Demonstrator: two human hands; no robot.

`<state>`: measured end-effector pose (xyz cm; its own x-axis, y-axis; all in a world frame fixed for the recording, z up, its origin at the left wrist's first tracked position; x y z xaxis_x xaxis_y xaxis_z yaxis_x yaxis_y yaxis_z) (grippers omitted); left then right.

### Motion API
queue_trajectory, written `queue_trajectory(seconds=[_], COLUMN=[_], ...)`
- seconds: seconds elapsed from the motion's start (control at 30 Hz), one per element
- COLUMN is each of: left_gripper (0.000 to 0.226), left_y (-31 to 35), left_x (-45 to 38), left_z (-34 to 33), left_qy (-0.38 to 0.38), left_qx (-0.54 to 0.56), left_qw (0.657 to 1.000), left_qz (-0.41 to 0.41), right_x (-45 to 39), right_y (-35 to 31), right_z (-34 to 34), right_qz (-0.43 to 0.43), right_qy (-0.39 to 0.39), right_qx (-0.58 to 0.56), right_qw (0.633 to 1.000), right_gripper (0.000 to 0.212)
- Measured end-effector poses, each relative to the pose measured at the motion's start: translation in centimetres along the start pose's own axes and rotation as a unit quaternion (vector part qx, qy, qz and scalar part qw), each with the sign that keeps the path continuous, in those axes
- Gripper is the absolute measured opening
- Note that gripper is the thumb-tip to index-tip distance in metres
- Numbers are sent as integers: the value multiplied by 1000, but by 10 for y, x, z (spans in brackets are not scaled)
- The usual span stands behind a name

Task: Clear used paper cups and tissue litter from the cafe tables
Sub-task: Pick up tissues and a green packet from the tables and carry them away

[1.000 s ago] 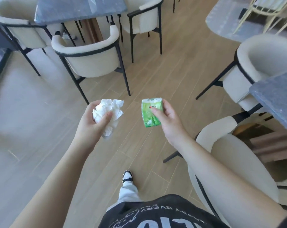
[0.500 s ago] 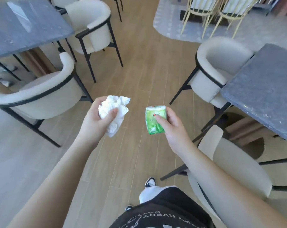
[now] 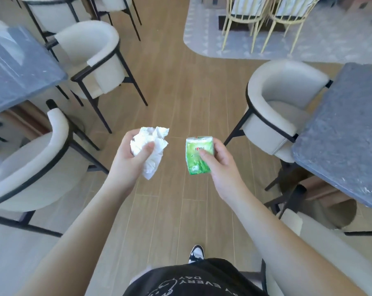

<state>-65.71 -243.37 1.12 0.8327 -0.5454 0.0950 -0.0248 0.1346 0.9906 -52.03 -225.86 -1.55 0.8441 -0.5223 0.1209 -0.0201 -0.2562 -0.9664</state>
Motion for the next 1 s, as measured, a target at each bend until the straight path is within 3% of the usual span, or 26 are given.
queue_trajectory(seconds=[0.47,0.67,0.83,1.0], left_gripper=[39,15,41,48], left_y=[1,32,39,36], left_x=[-224,-337,-428,-514], left_z=[26,58,57,33], left_qy=[-56,-83,-80,-73], left_qx=[-4,-6,-39,-28], left_qw=[998,994,995,997], left_qz=[-35,-64,-43,-30], right_x=[-228,-330,-398,-488], right_y=[-13,-32,-40,-50], right_z=[-30,-42,-35,-26], right_qz=[-2,-14,-3,-1], right_qy=[23,61,65,43], right_qx=[17,6,-4,3], right_qw=[1000,998,998,999], right_gripper=[26,26,26,27])
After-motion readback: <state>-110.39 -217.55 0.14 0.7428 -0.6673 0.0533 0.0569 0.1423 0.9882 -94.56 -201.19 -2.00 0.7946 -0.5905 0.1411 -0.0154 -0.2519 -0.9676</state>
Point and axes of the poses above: each hand's wrist, its own x-axis away from the middle knuckle, its own z-axis out of the back of the hand, y = z × x, the point moved 3 cm from there along -x, towards the middle knuckle, and after that the axes turned 1 degree about -y, right-handed, at the moved point
